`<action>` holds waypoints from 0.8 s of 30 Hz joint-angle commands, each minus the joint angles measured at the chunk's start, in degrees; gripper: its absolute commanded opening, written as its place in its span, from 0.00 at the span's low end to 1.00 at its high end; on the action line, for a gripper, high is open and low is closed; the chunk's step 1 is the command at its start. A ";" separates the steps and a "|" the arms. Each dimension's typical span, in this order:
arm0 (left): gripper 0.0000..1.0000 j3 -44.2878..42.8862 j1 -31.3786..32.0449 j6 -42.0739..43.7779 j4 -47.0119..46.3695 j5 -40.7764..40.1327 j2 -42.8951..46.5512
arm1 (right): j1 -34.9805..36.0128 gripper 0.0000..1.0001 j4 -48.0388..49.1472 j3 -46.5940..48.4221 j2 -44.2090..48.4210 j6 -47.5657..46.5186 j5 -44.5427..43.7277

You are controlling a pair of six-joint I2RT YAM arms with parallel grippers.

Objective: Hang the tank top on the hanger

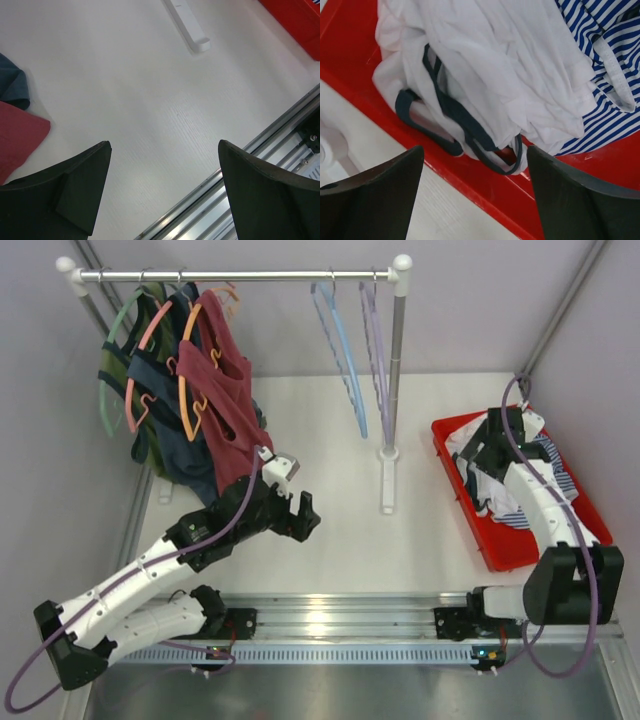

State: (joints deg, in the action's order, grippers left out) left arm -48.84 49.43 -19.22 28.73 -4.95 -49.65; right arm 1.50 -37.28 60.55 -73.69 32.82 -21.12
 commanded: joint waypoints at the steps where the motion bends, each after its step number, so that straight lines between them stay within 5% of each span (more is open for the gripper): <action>1: 0.93 0.15 0.05 1.21 -1.22 1.00 -0.54 | -5.44 0.80 5.81 3.87 -5.22 -1.26 3.18; 3: 0.93 0.32 0.05 1.12 -1.40 1.43 -0.36 | -6.76 0.72 6.34 4.83 -8.73 -1.88 3.28; 16: 0.93 1.11 0.05 0.50 -1.13 2.05 -0.27 | -8.00 0.56 14.50 -0.79 -16.66 -3.20 3.19; 22: 0.93 1.20 0.05 0.41 -1.13 1.87 -0.19 | -8.00 0.36 15.22 -1.67 -19.39 -4.08 3.63; 24: 0.93 1.20 0.05 0.41 -1.05 1.79 0.08 | -8.00 0.21 13.82 -1.06 -18.34 -4.34 3.02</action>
State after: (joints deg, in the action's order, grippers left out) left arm -48.18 49.43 -19.14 28.73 -3.62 -50.15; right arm -5.80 -24.84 58.92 -93.45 29.21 -17.61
